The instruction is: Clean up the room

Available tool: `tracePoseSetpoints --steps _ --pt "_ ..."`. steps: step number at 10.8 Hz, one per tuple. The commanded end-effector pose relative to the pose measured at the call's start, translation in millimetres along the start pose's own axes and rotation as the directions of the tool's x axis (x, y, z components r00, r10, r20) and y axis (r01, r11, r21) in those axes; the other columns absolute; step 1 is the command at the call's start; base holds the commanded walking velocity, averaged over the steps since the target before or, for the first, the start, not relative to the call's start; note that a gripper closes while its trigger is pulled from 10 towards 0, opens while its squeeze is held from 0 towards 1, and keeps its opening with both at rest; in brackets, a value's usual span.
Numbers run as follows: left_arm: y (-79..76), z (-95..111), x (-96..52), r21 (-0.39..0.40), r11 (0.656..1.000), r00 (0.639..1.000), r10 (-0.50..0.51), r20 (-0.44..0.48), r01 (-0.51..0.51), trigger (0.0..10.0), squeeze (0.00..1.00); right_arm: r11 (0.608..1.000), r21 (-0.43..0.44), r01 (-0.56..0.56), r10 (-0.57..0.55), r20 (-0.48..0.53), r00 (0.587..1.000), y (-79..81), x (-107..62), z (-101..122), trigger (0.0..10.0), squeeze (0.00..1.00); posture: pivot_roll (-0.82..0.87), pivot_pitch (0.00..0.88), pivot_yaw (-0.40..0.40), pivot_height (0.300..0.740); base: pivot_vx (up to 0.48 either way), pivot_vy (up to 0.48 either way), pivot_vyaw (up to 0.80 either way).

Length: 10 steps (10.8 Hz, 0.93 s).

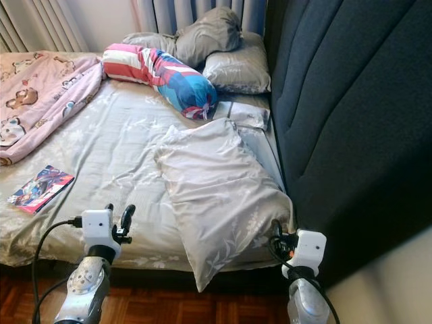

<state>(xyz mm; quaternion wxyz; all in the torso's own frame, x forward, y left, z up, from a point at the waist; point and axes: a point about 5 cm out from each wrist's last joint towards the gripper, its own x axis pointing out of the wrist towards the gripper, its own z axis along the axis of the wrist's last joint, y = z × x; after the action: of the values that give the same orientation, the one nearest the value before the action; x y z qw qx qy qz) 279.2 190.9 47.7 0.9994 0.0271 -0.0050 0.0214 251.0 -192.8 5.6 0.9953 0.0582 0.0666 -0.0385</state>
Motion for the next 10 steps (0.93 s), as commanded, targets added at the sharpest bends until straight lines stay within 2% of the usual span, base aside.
tracePoseSetpoints --steps 1,8,10 --pt "0.1 0.9 -0.7 0.001 1.0 1.0 -0.007 -0.003 0.007 10.0 0.0 1.0 0.01 -0.006 0.006 0.003 1.0 3.1 2.0 1.7 10.0 0.0 0.06 0.038 -0.036 0.74 0.0 0.0 0.0" --pt "-4.3 4.6 1.3 -0.014 1.0 1.0 -0.027 -0.015 0.027 10.0 0.0 1.0 0.019 -0.001 0.002 -0.028 1.0 4.3 3.7 0.3 10.0 0.0 0.06 0.079 -0.031 0.74 0.0 0.0 0.0" --pt "-4.5 5.2 2.4 -0.021 1.0 1.0 -0.018 -0.012 0.018 10.0 0.0 1.0 0.006 0.014 -0.014 -0.037 0.999 2.6 4.1 -0.1 10.0 0.0 0.06 0.085 -0.032 0.74 0.313 0.0 0.0"
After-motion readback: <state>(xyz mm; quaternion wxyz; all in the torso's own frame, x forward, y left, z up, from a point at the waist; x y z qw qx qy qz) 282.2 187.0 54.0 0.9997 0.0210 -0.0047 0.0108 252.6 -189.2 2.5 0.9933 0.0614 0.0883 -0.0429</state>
